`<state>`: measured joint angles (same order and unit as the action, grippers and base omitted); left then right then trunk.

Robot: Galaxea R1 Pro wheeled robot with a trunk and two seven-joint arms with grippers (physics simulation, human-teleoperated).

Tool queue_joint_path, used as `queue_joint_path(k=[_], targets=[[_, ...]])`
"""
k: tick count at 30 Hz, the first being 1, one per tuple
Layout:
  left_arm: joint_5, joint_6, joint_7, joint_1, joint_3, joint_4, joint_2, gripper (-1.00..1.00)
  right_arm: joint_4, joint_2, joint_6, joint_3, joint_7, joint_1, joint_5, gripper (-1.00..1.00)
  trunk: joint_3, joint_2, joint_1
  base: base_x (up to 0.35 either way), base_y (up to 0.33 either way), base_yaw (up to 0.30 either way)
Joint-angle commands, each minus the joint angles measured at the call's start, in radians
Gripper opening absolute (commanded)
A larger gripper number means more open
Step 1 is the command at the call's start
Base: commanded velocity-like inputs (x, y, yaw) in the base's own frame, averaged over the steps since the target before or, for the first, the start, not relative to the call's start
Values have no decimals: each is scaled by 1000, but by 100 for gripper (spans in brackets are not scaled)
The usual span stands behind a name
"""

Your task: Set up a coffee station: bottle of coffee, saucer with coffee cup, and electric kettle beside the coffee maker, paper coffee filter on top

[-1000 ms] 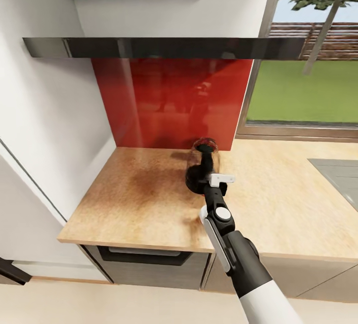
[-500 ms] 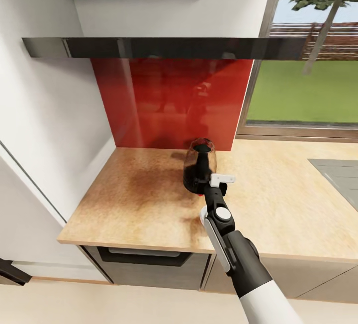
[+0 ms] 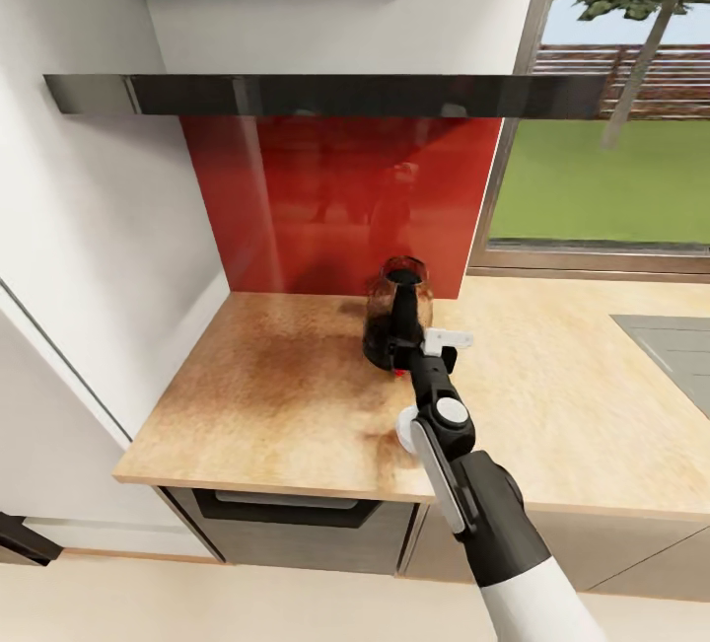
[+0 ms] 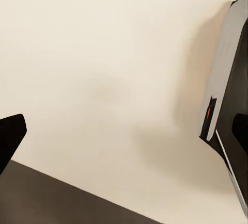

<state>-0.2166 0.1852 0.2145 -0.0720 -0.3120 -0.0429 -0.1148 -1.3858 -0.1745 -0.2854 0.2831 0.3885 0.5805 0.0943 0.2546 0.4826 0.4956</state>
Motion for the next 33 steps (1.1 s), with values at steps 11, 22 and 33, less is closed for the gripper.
queue_joint_path(k=[11, 22, 33], targets=[[-6, 7, 3, -4, -19, -8, 11, 100, -104, 32, -78, 1, 7, 1, 12, -100, 2, 2, 0, 0, 0, 0], [-16, 8, 1, -9, -5, -13, -2, 100, -114, 33, -75, 6, 7, -1, 14, -100, 2, 2, 0, 0, 0, 0], [-16, 39, 2, -8, -2, -10, -1, 100, -117, 36, -73, 5, 7, -14, 11, -100, -3, 2, 0, 0, 0, -170]])
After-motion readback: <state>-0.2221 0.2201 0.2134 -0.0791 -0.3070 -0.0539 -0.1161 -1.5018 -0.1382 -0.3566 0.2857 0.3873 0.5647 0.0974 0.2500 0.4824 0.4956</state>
